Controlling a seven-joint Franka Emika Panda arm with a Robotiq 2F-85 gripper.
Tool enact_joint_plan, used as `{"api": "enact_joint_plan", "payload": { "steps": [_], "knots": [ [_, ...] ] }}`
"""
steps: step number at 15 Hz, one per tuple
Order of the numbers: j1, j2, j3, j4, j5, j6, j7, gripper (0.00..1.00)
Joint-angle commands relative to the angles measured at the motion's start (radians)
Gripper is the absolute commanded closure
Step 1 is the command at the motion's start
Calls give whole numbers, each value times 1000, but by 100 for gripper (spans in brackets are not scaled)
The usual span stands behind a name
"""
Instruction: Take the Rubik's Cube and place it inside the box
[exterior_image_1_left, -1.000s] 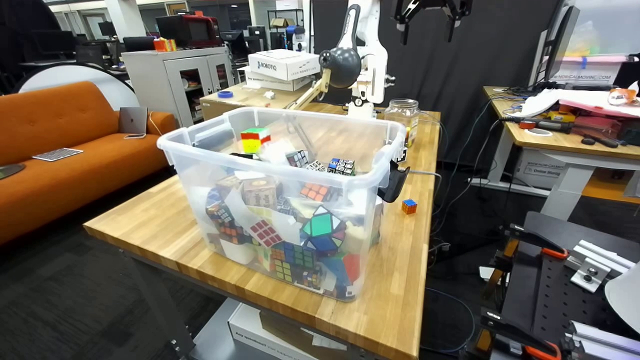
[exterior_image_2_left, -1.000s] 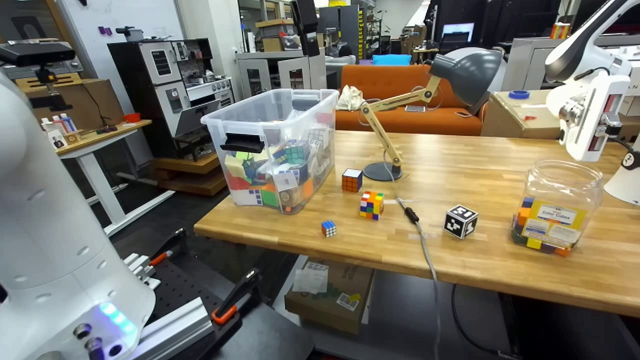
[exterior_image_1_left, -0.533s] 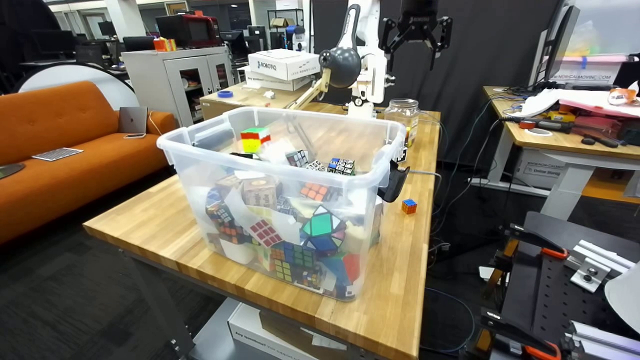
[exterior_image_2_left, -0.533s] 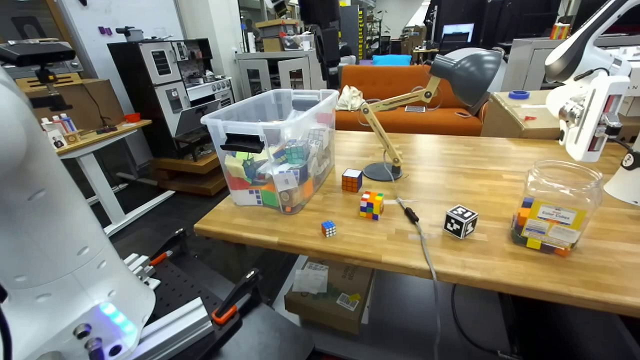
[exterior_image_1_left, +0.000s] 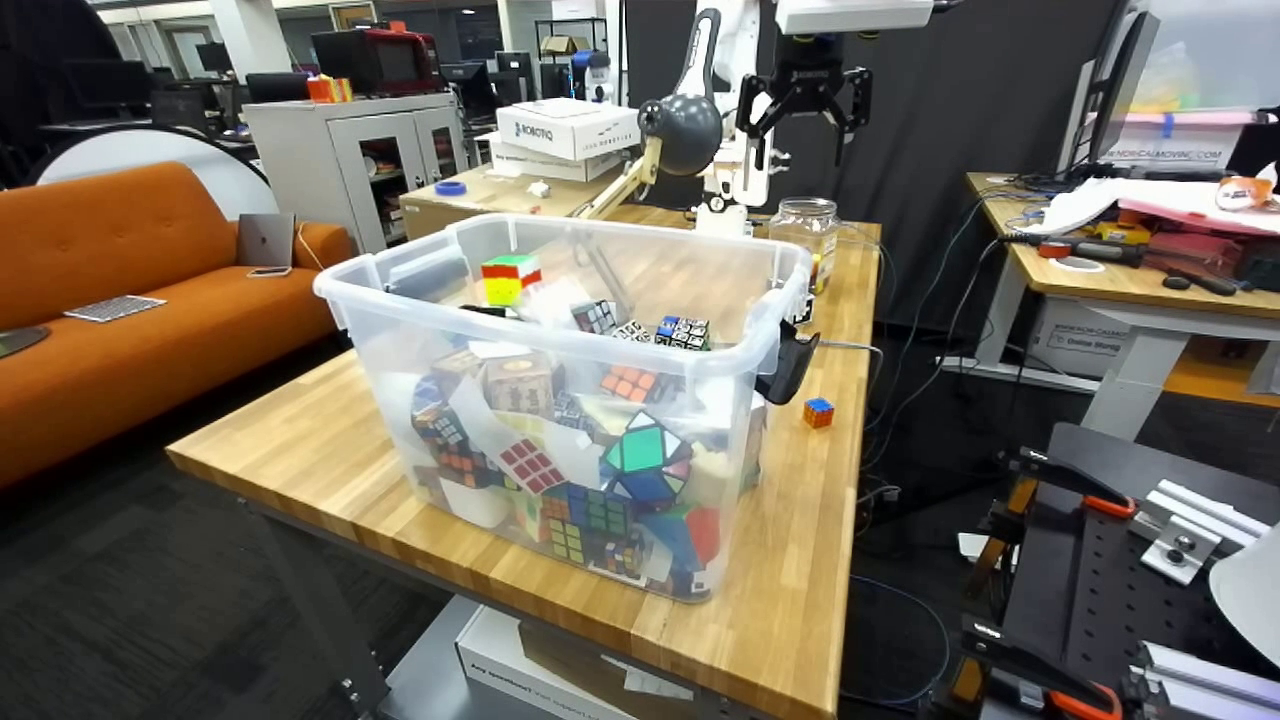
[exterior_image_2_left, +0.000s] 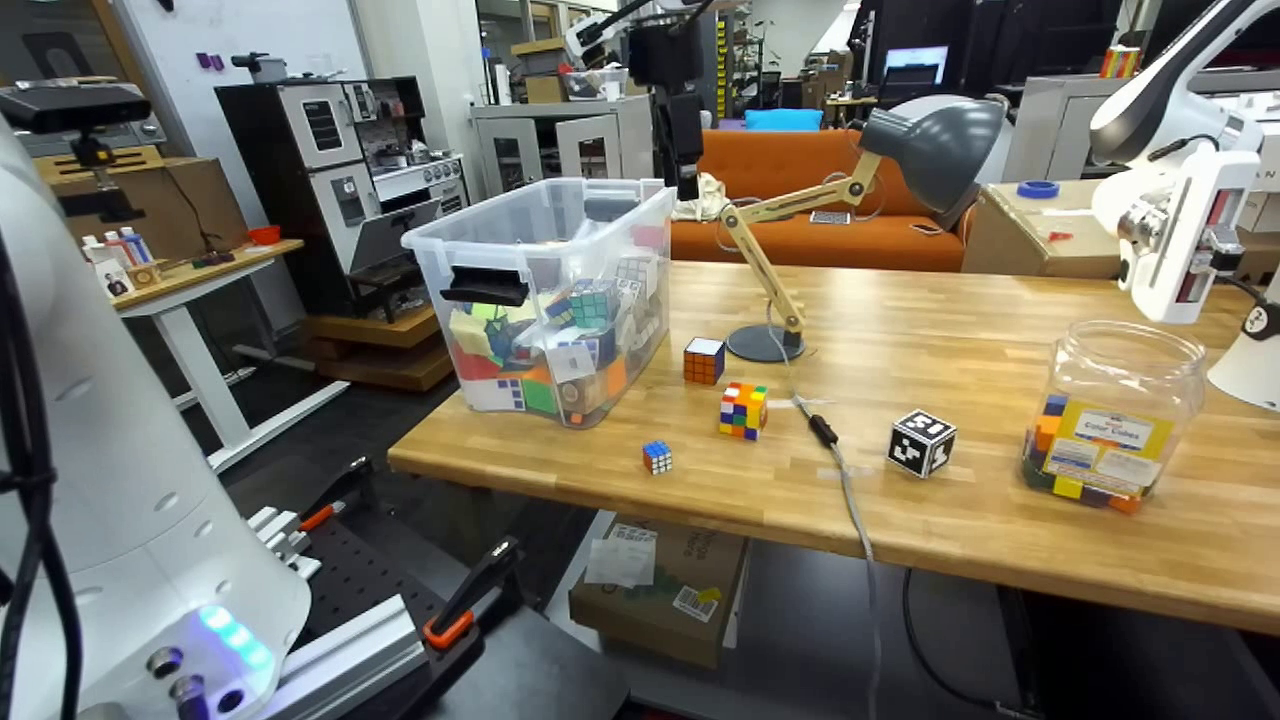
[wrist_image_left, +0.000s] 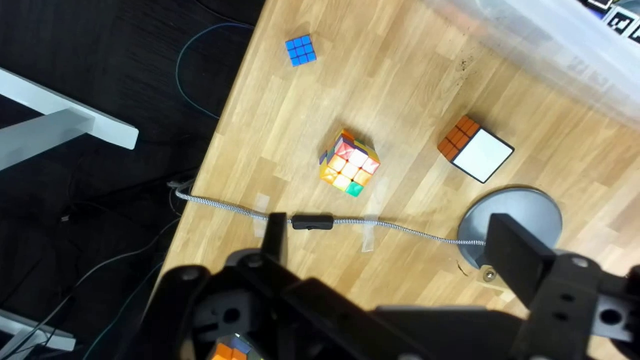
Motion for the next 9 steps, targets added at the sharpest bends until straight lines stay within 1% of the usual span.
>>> {"api": "enact_joint_plan", "payload": {
  "steps": [1,2,3,5,7,9],
  "knots": [
    [15,0,-15,3,0,-4,-1,0],
    [15,0,-15,3,0,-4,-1,0],
    [16,-10,-14,-6,2,26,15,0],
    [17,5,-17,-1,10,57,-4,0],
    [11,50,-22,3,-25,128,15,0],
    [8,113,-39,10,-22,147,23,0]
  ]
}}
